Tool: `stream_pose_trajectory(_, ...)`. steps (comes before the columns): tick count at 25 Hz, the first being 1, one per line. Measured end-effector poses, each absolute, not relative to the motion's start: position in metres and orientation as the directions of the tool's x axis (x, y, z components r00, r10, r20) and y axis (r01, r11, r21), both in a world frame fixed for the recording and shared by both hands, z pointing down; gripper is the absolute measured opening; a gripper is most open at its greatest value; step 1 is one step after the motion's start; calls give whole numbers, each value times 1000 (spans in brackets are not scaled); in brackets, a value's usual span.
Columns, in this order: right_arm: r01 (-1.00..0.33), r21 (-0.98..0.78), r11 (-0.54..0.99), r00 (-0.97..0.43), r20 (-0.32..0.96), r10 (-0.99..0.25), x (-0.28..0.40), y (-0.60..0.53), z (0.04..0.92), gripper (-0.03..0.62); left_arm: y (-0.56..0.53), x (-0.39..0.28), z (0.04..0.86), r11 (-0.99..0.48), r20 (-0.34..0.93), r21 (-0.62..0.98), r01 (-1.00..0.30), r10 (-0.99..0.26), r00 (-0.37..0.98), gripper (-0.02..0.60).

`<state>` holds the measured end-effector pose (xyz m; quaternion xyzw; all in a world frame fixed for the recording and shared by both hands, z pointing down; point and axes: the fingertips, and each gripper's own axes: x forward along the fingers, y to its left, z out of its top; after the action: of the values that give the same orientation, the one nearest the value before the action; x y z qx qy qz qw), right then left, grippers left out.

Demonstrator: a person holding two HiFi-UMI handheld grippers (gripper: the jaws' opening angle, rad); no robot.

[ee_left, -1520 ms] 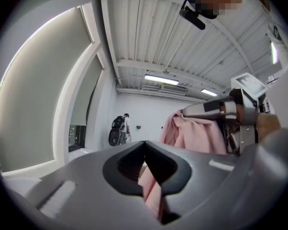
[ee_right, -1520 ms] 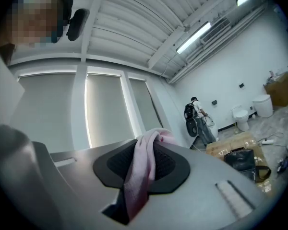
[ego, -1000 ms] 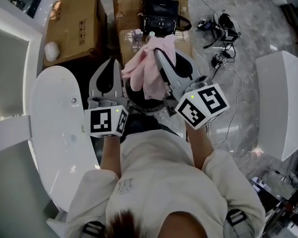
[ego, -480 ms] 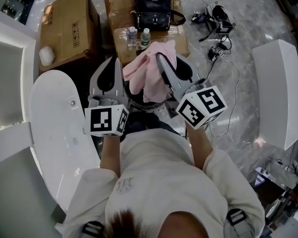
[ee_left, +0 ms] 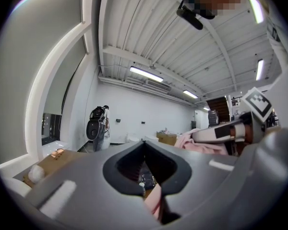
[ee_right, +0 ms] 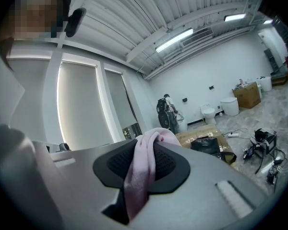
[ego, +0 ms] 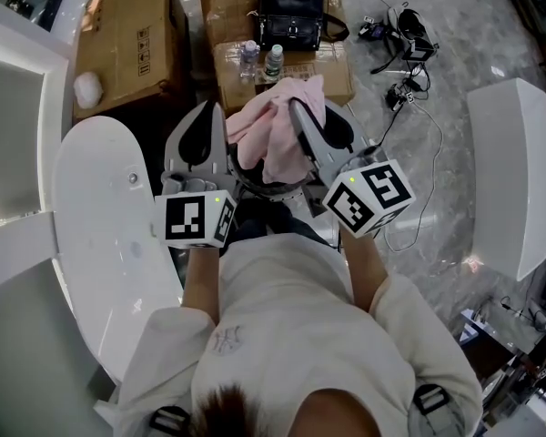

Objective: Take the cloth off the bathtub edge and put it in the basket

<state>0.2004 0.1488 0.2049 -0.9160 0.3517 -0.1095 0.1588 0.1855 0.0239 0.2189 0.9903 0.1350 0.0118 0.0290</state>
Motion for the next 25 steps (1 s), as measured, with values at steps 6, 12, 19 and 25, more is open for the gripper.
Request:
stream_pose_trajectory(6, -607, -377, -699, 724, 99, -682, 199, 150, 215, 61, 22, 183, 222, -966, 26, 56, 253, 255, 967, 9)
stream_pose_trajectory(12, -592, -399, -701, 720, 129, -682, 195, 150, 234, 61, 19, 181, 231, -968, 41, 47, 247, 249, 968, 9)
stream_pose_trajectory(19, -568, -429, -702, 711, 174, -682, 195, 150, 260, 61, 3, 183, 246, -976, 70, 36, 215, 217, 974, 9)
stream_pose_trajectory(25, -556, -443, -703, 698, 211, -685, 191, 148, 282, 61, -7, 181, 254, -979, 87, 39, 201, 204, 975, 9)
